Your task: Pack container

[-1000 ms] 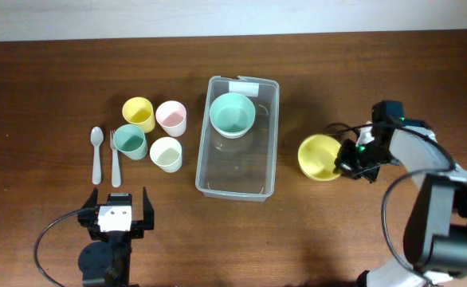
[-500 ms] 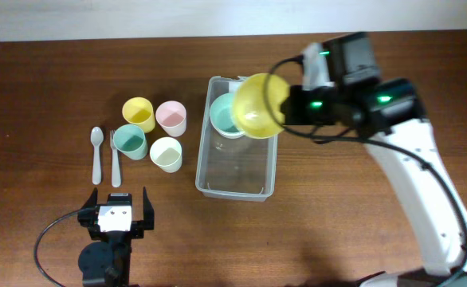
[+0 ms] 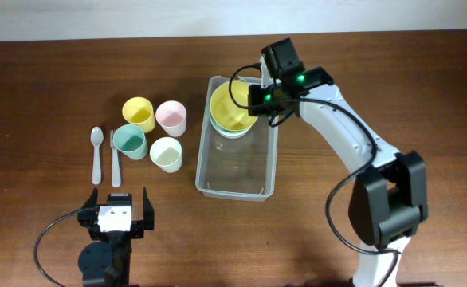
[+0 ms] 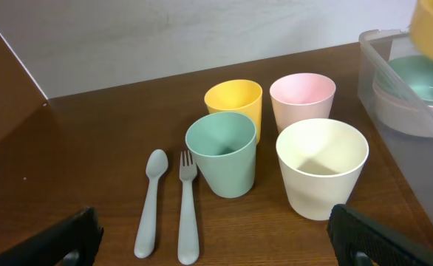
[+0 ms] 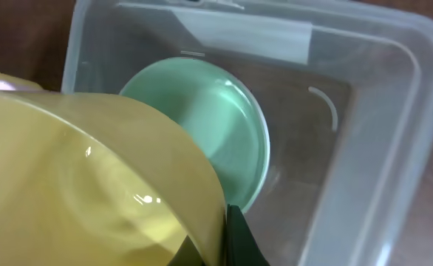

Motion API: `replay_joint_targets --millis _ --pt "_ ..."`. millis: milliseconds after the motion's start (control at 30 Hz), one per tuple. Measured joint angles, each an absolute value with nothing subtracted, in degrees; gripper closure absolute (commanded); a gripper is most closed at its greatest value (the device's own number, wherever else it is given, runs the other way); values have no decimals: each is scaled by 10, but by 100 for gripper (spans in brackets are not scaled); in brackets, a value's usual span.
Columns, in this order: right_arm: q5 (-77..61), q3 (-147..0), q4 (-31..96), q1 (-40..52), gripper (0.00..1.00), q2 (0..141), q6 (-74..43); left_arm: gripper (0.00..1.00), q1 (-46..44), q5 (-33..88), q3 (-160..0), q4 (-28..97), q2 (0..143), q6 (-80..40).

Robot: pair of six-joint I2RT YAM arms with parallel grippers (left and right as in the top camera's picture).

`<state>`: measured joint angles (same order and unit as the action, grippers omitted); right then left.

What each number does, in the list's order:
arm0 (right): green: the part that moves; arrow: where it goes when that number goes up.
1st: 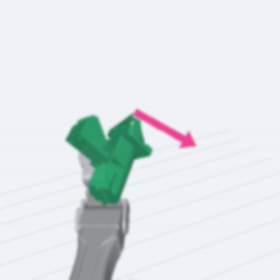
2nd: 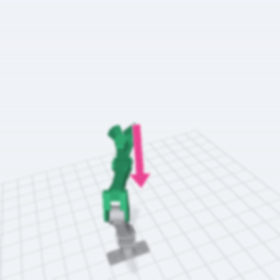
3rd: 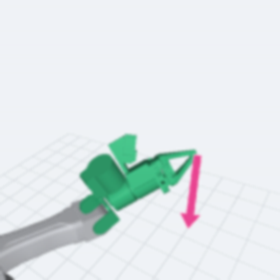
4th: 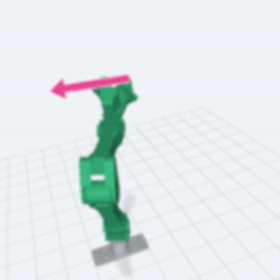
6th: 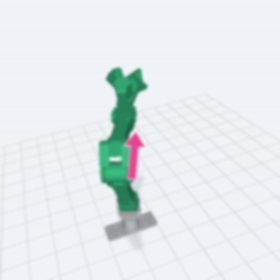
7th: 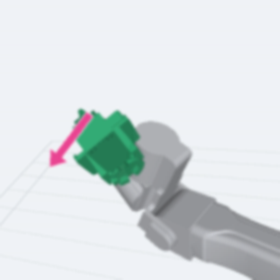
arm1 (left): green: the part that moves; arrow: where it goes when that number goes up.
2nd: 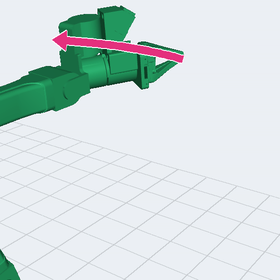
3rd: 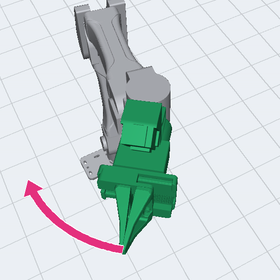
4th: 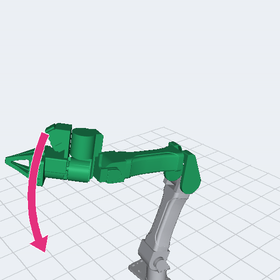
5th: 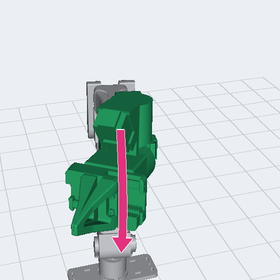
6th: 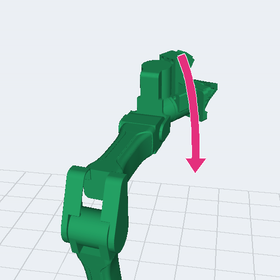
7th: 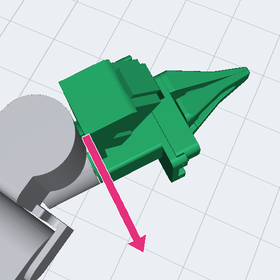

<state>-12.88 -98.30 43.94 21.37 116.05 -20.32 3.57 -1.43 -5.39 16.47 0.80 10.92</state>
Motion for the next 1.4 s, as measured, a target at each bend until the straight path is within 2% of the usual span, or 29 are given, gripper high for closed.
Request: replay_joint_targets --millis 67,100,133,167,233,433,667,800,967,1100,1200,1400 --pt "-129 -983 430 214 95 1165 -203 0 36 -15 -54 165 8 109" --pt "-129 -983 429 214 85 1165 -203 0 36 -15 -54 165 8 109" --pt "-129 -983 427 214 70 1165 -201 0 36 -15 -54 165 8 109" --pt "-129 -983 425 214 61 1165 -203 0 36 -15 -54 165 8 109" --pt "-129 -983 416 214 53 1166 -196 0 36 -15 -54 165 8 109" --pt "-129 -986 406 215 53 1166 -169 0 36 -14 -54 165 8 109" --pt "-130 -1020 521 192 50 1151 -160 0 36 -14 -54 165 8 109" --pt "-129 -1043 611 139 39 1108 -159 0 36 -15 -54 165 8 109" --pt "-124 -1057 690 24 24 1031 -159 0 36 -14 -54 165 8 109" --pt "-118 -1063 736 -66 20 997 -161 0 36 -14 -54 165 8 109" --pt "-118 -1063 760 -114 2 995 -160 0 36 -15 -54 165 8 109" --pt "-116 -1063 770 -146 1 995 -162 0 36 -14 -54 164 8 109"
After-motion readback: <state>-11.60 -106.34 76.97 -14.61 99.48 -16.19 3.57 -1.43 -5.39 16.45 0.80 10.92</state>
